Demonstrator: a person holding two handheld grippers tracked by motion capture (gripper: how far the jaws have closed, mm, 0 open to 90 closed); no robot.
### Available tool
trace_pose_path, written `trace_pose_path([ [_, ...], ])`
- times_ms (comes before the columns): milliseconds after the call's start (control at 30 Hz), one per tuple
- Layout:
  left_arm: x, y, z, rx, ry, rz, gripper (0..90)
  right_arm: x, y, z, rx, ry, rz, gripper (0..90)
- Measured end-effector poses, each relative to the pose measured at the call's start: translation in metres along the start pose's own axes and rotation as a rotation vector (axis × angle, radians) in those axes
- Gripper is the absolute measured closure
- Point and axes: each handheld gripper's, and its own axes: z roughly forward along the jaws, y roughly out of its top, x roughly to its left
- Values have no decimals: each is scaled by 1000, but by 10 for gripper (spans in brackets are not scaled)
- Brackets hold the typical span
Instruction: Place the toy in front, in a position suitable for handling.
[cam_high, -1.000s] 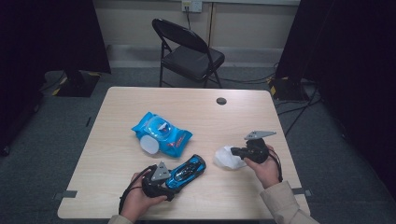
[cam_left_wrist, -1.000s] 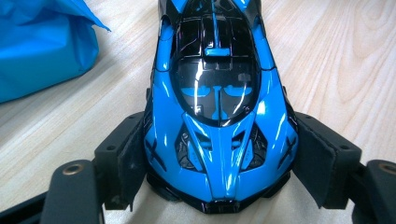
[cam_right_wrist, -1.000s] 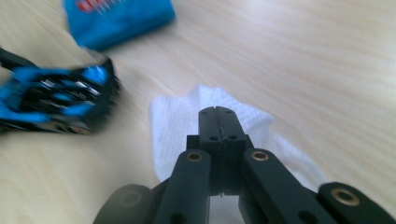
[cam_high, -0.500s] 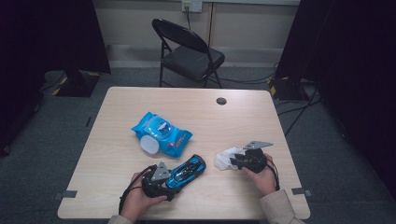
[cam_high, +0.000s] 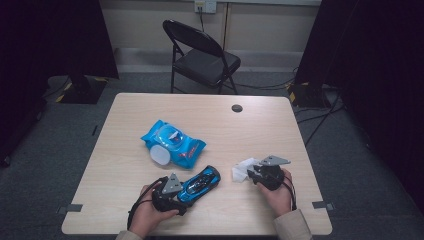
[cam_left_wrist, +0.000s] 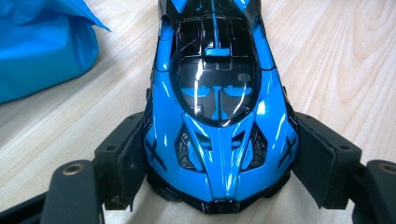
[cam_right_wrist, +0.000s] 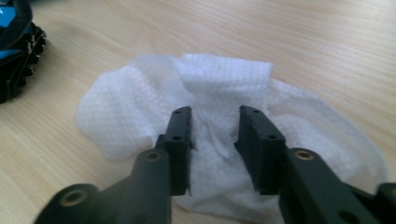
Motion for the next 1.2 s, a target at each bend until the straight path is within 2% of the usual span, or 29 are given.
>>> trace_pose_path([
  [233, 0, 0, 0, 1, 0, 0, 252, -3, 0, 0, -1, -9, 19, 848],
  [500, 0, 0, 0, 1, 0, 0, 251, -8, 1, 0, 5, 11, 87, 882],
  [600, 0, 0, 0, 0, 0, 0, 251, -11, 3, 0, 20, 29, 106, 884],
  [733, 0, 0, 0, 0, 0, 0, 251, -8, 7, -3, -2, 78, 125, 887],
  [900, 0, 0, 0, 1, 0, 1, 251, 9, 23, -12, -21, 135, 66, 888],
  [1033, 0, 0, 0, 0, 0, 0, 251, 32, 37, -20, -37, 200, 2, 888],
  [1133, 0, 0, 0, 0, 0, 1, 251, 47, 45, -25, -46, 245, -30, 888],
  [1200, 0, 0, 0, 0, 0, 1, 251, 55, 49, -28, -59, 279, -34, 888],
])
